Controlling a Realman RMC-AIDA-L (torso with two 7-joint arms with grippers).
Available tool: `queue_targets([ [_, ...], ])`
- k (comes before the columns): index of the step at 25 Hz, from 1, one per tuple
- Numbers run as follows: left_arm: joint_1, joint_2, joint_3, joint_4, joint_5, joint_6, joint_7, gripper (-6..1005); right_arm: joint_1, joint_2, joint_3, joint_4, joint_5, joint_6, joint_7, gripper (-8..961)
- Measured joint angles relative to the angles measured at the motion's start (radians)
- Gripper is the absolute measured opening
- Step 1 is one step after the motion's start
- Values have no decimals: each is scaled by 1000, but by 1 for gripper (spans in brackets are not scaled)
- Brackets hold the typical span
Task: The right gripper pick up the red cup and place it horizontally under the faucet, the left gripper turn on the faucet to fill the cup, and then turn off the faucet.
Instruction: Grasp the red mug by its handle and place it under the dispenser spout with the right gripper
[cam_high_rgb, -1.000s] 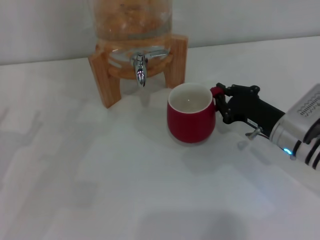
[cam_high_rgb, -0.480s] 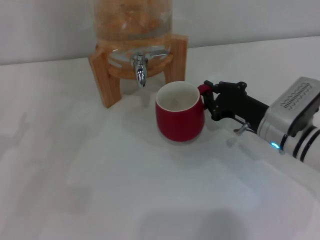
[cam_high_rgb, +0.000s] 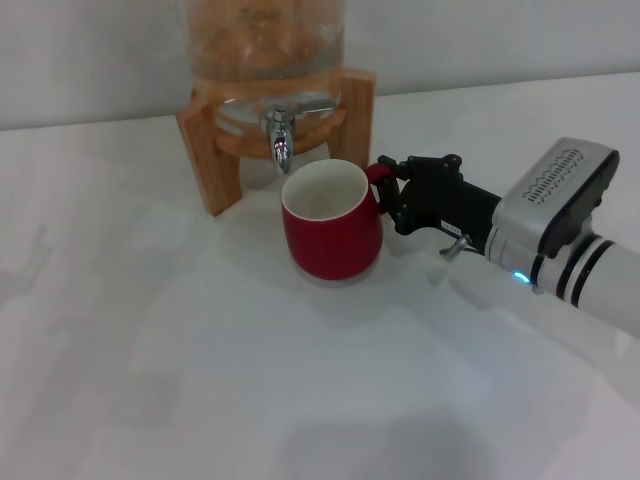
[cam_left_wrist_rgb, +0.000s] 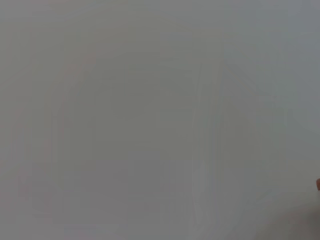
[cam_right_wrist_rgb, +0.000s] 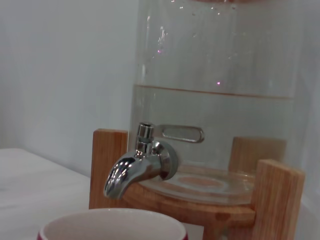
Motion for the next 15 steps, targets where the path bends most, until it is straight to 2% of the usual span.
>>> queue_targets([
  [15, -10, -2, 0, 1, 3, 1, 0, 846, 36, 3, -1, 9, 2, 55, 2, 115],
])
